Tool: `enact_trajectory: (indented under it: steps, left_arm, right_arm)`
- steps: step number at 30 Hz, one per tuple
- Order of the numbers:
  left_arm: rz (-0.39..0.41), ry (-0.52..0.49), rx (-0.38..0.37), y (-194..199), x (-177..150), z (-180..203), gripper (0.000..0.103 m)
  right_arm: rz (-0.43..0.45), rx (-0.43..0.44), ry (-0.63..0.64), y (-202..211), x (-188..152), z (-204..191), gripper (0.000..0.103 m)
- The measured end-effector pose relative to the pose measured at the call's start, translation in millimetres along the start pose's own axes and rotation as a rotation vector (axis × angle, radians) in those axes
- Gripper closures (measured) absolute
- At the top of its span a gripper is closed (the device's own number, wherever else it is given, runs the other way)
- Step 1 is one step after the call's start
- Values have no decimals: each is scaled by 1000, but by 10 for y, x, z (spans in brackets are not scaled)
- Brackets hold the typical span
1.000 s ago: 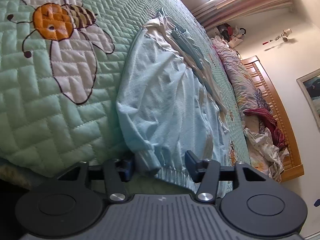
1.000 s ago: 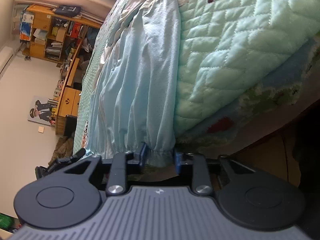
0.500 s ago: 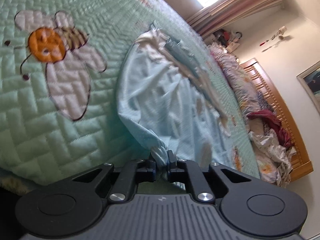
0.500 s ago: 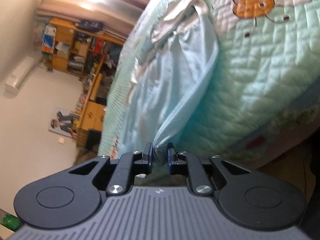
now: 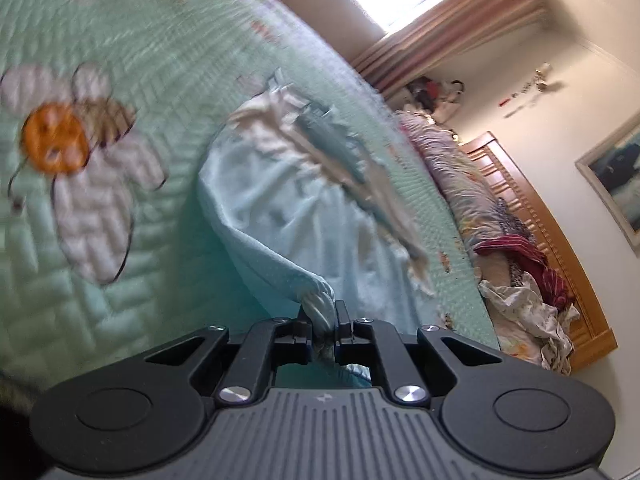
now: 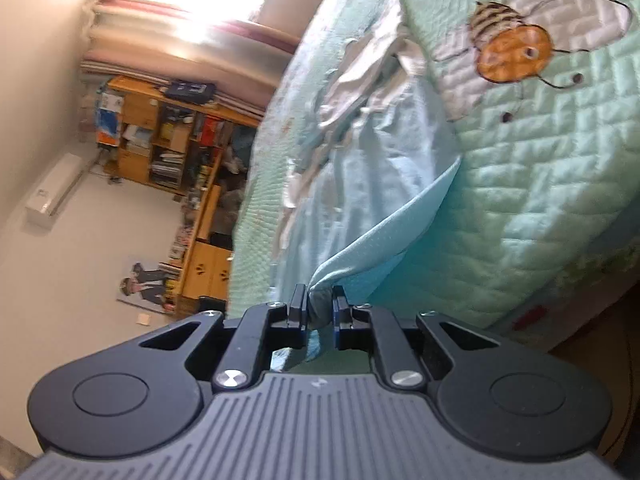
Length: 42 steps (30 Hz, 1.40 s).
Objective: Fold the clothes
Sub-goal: 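Grasp the elastic hem with the left tool while the right tool grasps it too, then lift the hem with both tools and fold it over the jacket body toward the collar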
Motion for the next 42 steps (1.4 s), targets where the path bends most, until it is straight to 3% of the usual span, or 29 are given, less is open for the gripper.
enact_trajectory:
  steps: [7,22,34,42]
  left_arm:
    - [42,-21,-25,104,82,69,94]
    - [114,-180,-68,-371,1086,935,94]
    - [88,-315,7,-1648,2287,1352,94]
    - [36,-306,104,-2864,3078,1166,94]
  right_arm:
    - [6,-4,45,-27,-20,-126,90]
    - [135,59,101,-232,676,-647,92]
    - [195,47,99,-1066,1881,-776,92]
    - [211,-1,56,-1910,2866,-541,92]
Point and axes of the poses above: each gripper's, at about its wrist camera, not at the fingertips, and y roughly against the way its jaws point, z to its right, x to its top, the point moved 1 cm from there along -y, roughly the way its jaws point, and after that the axes turned 1 degree about -z, right-handed, at the moved point
